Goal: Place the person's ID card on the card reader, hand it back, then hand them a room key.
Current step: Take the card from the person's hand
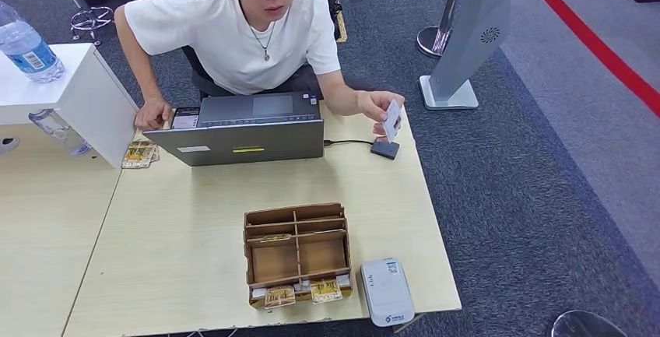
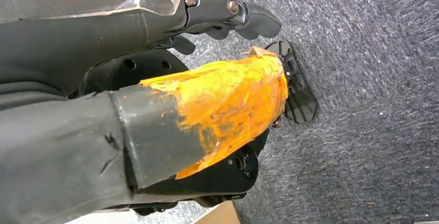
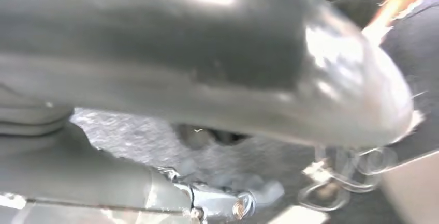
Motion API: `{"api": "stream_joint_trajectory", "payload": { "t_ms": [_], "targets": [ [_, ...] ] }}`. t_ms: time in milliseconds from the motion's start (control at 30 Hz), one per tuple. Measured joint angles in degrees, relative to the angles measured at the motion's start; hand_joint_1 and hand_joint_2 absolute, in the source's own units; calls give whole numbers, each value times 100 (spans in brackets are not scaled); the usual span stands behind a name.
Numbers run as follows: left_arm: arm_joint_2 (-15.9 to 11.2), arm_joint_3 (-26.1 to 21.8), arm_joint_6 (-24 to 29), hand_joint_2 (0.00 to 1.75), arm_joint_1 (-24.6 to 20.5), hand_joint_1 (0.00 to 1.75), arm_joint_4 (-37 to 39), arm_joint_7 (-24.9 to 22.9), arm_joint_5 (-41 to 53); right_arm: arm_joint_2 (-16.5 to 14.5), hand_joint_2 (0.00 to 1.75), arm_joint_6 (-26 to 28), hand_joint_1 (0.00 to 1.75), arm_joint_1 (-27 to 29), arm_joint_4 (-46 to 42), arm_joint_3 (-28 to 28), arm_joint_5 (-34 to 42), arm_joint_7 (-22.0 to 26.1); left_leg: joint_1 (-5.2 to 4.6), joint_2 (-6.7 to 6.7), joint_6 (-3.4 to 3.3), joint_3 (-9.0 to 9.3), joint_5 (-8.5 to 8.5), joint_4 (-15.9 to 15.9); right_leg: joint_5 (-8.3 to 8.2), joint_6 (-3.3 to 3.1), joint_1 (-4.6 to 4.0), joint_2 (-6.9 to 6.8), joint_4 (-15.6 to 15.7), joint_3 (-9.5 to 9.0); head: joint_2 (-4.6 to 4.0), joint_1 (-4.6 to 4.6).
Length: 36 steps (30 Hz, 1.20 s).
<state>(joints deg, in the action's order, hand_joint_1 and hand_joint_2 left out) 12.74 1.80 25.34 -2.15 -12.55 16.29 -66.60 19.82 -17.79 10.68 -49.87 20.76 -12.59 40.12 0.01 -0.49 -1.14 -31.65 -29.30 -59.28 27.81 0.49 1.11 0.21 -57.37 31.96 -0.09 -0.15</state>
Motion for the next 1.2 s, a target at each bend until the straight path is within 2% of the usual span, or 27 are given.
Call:
{"api": "stream_joint_trajectory", "payload": {
  "t_ms": [167, 333, 533, 633, 767, 933, 1200],
  "targets": [
    [0, -74, -28, 0, -4, 0, 0, -1, -2, 758, 0, 297, 0, 203, -1404, 1254, 1258, 11, -1, 1, -2, 3, 0, -1, -2, 2, 0, 1, 0, 0, 0, 0],
    [0, -143, -53, 0, -5, 0, 0, -1, -2, 1339, 0, 381, 0, 294, -2710, 2149, 1789, 14, -1, 4, -1, 6, 0, -1, -2, 2, -3, 1, 0, 0, 0, -2],
    [0, -179, -56, 0, -9, 0, 0, -1, -2, 1647, 0, 337, 0, 356, -3456, 2532, 1881, 14, 2, 6, -1, 5, 0, 0, -1, 2, -3, 2, 0, 0, 0, -1],
    [0, -202, -59, 0, -10, 0, 0, 4, -6, 1683, 0, 50, 0, 470, -3901, 2526, 1980, 13, 2, 6, -2, 5, 0, 0, -1, 2, -2, 2, 0, 0, 0, -1],
    [0, -268, -67, 0, -10, 0, 0, 37, 4, 1504, 0, -677, 0, 752, -4464, 2072, 1945, -83, 5, 6, -2, 5, 0, 1, -1, 2, -3, 2, 0, -2, -1, 2],
    [-4, -299, -124, 0, -11, 0, 0, 45, 123, 877, 0, -1714, 0, 905, -4498, 1069, 1613, -275, 7, 5, -1, 6, 0, 2, -1, 2, -4, 0, -1, -9, 0, 3],
    [-13, -310, -188, 0, -12, 0, 0, 45, 340, 12, 0, -2381, 0, 704, -4044, 237, 1454, -327, 10, -30, 2, 7, 7, 5, 4, 3, -5, -37, -4, -37, 0, -11]
  ]
}}
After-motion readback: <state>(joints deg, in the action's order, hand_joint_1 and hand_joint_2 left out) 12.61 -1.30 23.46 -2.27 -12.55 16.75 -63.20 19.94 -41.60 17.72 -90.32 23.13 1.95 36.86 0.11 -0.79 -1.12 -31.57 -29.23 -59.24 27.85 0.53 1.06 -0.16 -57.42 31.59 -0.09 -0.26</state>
